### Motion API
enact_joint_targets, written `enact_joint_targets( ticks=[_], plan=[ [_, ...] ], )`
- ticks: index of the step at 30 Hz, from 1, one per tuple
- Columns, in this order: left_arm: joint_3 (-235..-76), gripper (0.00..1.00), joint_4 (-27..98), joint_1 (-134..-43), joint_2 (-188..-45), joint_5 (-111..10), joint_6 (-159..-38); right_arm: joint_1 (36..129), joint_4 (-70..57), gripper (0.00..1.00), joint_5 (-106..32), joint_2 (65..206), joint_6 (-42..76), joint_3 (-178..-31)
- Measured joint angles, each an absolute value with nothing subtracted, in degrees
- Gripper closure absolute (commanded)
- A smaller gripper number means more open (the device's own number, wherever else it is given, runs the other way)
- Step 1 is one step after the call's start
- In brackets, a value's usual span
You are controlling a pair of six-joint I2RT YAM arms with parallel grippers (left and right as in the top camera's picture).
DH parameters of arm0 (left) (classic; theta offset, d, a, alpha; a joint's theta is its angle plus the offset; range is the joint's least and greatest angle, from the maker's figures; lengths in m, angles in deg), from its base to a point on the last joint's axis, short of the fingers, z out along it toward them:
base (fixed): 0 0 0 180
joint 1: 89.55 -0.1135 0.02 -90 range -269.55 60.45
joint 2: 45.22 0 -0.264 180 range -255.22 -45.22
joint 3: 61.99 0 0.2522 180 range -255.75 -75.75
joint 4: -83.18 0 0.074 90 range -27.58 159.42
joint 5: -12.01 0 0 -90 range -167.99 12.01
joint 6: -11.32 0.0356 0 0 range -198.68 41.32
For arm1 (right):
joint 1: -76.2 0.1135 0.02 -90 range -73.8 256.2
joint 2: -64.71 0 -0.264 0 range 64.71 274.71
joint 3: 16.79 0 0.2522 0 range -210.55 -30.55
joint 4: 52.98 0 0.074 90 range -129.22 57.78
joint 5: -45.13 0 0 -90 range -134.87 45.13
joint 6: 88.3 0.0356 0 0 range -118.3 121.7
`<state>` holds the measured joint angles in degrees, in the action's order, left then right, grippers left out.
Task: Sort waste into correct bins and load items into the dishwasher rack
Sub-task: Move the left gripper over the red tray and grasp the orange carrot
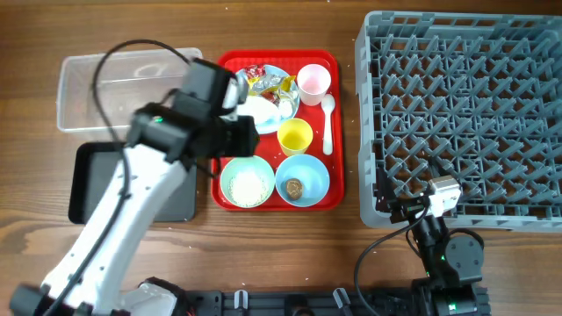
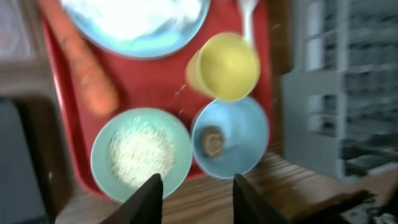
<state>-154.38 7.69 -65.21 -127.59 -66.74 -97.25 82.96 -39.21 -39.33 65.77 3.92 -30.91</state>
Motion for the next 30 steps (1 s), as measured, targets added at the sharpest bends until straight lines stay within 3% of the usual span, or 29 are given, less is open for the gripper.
enact_joint_targets(
  ticks=[4, 8, 15, 22, 30],
  plan=[
    [-154.4, 0.73, 5.7, -60.7, -133.4, -72.7, -101.8, 83.0, -39.2, 0.00, -39.3, 65.8, 3.9, -30.9],
    [-154.4, 0.89, 6.4, -60.5, -138.9, -76.5, -106.7, 83.0, -39.2, 0.00, -39.3, 65.8, 3.9, -30.9],
    [-154.4, 0.64, 11.6, -62.6, -142.4, -82.5, -110.3, 83.0, -39.2, 0.00, -39.3, 65.8, 3.9, -30.9],
    [-154.4, 0.61, 15.3, -71.6, -143.5, -83.8, -112.7, 83.0, -39.2, 0.00, -39.3, 65.8, 3.9, -30.9],
    [-154.4, 0.60, 20.0, -72.0, -151.0, -84.0, -113.3, 83.0, -39.2, 0.00, -39.3, 65.8, 3.9, -30.9]
  ],
)
